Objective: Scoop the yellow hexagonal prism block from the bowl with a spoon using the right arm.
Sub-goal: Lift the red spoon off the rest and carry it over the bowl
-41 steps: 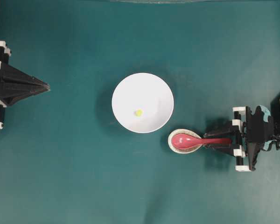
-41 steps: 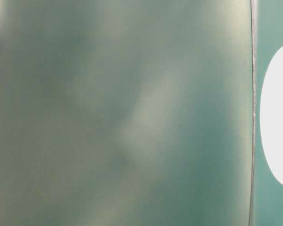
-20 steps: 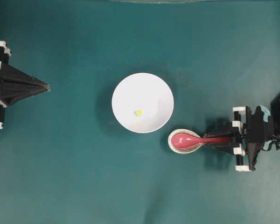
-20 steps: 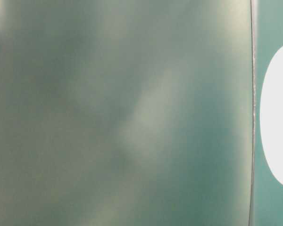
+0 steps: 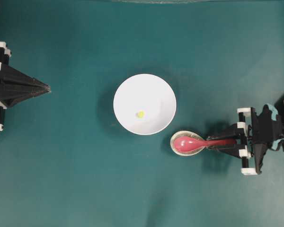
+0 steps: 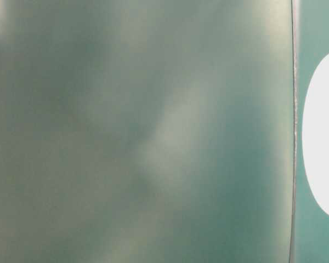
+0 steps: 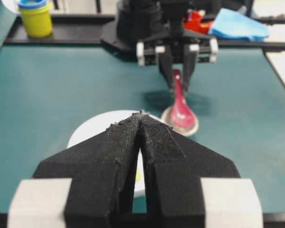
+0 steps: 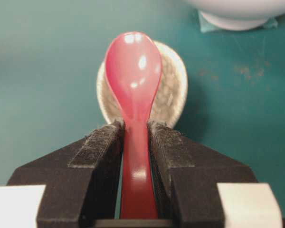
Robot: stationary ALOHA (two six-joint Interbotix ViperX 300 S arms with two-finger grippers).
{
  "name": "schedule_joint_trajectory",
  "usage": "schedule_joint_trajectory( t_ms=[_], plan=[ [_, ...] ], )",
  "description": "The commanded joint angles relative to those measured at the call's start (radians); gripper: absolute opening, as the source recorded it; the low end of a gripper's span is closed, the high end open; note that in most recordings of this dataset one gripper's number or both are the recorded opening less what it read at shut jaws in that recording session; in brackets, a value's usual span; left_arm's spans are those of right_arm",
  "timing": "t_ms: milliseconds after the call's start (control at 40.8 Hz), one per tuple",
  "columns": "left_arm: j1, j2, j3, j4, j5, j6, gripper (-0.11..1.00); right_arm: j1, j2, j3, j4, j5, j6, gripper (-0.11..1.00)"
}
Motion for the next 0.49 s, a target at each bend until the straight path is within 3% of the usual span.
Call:
schedule_joint_trajectory(
  t_ms=[0,245,466],
  plan=[
    [0.002,0.006,-0.029,0.002,-0.008,0.002,0.00,-0.008,-0.069,0.000,0.002,0.031,-0.005,0.25],
    [0.002,0.006,-0.031,0.002,-0.009,0.002,0.00,-0.060,-0.241,-0.012,0.002,0.176,-0.040,0.25],
    [0.002,0.003,-0.031,0.002,-0.009,0.002,0.00,-0.158,-0.394,-0.054,0.002,0.316,-0.137,0.25]
  ],
)
